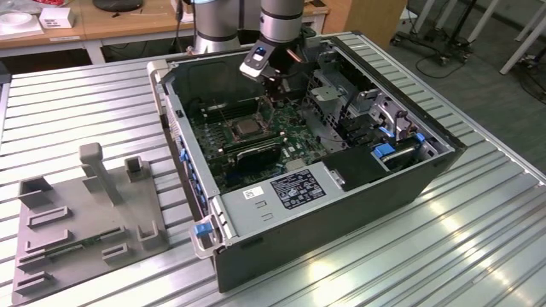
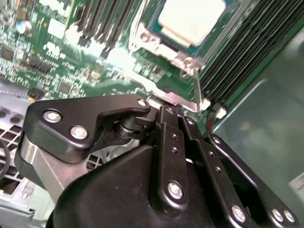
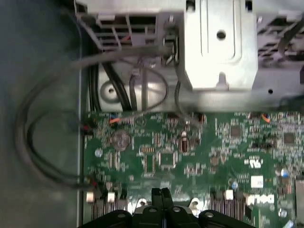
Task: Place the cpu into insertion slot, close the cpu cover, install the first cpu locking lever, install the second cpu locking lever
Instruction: 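Close the cpu cover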
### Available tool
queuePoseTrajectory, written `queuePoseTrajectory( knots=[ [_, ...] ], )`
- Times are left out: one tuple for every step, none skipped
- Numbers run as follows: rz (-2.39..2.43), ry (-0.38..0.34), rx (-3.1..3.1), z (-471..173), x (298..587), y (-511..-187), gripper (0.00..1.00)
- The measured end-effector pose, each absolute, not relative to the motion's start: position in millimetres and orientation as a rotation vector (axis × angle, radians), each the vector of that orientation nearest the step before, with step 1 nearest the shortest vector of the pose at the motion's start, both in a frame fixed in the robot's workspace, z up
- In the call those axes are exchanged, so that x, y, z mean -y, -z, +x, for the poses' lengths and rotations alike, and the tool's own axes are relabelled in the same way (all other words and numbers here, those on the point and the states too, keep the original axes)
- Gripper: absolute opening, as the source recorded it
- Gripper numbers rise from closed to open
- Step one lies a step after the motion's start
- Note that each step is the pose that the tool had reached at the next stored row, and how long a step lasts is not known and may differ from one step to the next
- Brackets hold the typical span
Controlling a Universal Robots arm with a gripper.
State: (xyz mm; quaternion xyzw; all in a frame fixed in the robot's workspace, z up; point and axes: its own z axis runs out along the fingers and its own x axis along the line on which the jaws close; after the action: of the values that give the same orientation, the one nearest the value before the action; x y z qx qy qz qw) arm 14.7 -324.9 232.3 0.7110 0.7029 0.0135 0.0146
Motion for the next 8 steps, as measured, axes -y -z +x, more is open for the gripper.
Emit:
queuePoseTrajectory(
  knots=[
    [2.213,-0.043,-2.187,12,324,-232,0.11],
    [2.213,-0.044,-2.187,9,323,-232,0.11],
    [2.212,-0.044,-2.187,5,322,-232,0.11],
    [2.212,-0.045,-2.186,2,321,-232,0.11],
    [2.212,-0.045,-2.186,-1,321,-231,0.11],
    [2.211,-0.046,-2.186,-4,320,-231,0.11],
    [2.211,-0.046,-2.185,-7,319,-231,0.11],
    [2.211,-0.047,-2.185,-9,318,-231,0.11]
  ],
)
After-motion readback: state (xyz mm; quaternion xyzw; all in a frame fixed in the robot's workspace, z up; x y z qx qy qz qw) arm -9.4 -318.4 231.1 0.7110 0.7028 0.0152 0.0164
